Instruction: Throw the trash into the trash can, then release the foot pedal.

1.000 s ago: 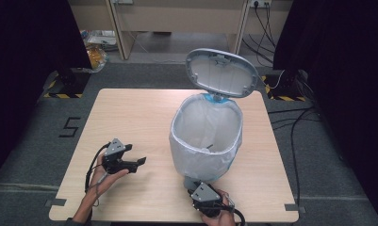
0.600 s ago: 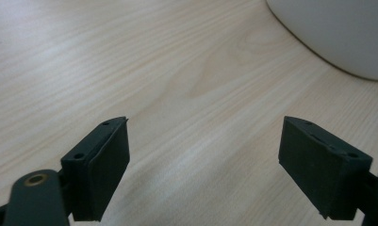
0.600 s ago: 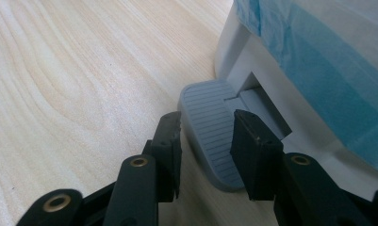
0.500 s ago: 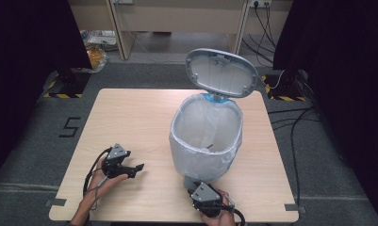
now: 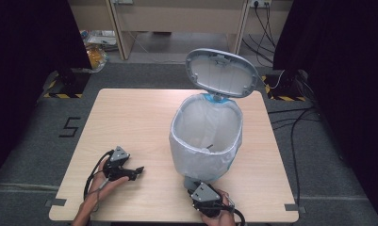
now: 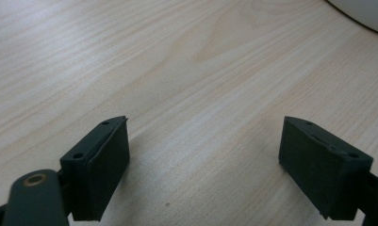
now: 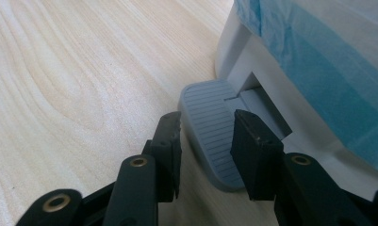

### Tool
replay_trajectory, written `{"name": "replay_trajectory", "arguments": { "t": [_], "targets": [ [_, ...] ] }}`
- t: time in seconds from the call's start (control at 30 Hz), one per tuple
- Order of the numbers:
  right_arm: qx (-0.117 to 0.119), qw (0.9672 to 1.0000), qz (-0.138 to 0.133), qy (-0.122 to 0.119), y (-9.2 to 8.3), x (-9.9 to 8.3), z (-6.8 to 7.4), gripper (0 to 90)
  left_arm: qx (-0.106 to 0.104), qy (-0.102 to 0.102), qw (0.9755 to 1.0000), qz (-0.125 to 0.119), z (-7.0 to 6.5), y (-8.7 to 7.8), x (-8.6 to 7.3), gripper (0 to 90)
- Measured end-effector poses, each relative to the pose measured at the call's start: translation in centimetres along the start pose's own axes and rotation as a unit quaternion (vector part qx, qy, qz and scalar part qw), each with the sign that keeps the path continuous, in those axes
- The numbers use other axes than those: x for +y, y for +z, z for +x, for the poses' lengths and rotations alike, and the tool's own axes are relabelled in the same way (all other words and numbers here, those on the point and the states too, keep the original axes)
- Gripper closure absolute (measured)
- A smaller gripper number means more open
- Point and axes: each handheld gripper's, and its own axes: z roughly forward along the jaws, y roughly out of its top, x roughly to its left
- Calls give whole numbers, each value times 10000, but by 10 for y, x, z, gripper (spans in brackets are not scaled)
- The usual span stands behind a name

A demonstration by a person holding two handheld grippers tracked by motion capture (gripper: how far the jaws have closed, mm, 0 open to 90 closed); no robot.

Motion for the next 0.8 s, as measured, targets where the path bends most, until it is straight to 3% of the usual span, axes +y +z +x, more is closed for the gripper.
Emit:
{"name": "replay_trajectory", "arguments": {
  "t": [0.8],
  "targets": [
    [24,10000,-9,2,0,0,0,609,13,4,10000,4,0,0,0,158]
  ]
}}
